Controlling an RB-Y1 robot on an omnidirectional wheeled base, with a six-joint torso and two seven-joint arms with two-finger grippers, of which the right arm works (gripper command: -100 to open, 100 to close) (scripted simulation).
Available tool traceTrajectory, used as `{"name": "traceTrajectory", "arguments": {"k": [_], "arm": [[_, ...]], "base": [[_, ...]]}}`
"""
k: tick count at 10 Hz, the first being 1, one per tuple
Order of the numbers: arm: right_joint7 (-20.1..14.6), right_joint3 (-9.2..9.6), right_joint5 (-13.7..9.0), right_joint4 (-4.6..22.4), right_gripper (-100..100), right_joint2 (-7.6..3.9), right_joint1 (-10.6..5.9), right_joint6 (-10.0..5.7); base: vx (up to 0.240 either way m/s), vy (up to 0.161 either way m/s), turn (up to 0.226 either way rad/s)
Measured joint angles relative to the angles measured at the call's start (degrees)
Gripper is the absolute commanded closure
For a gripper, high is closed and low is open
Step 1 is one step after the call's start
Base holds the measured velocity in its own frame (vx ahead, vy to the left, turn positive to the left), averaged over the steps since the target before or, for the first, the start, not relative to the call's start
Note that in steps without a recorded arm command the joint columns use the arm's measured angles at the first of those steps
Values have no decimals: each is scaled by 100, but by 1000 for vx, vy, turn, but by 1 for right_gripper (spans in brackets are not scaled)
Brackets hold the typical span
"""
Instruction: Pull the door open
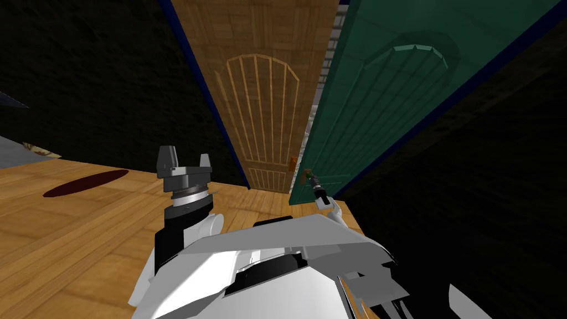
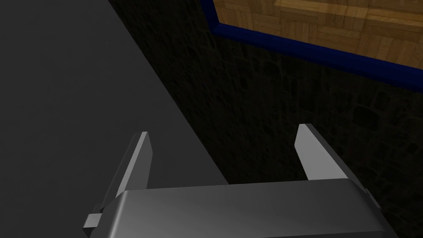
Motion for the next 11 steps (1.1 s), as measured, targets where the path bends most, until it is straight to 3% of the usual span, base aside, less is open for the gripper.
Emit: {"name": "traceTrajectory", "arguments": {"k": [3, 5, 8, 11], "arm": [[-204, 233, 34, -165, 100, -177, 142, -70], [-258, 340, 59, -184, 100, -190, 164, -123], [-475, 424, 70, -260, 100, -435, 298, -328], [-692, 572, 103, -375, 100, -663, 549, -551]], "base": [[-202, -124, 159], [-121, -57, 97], [-221, -105, 145], [-204, -76, 112]]}}
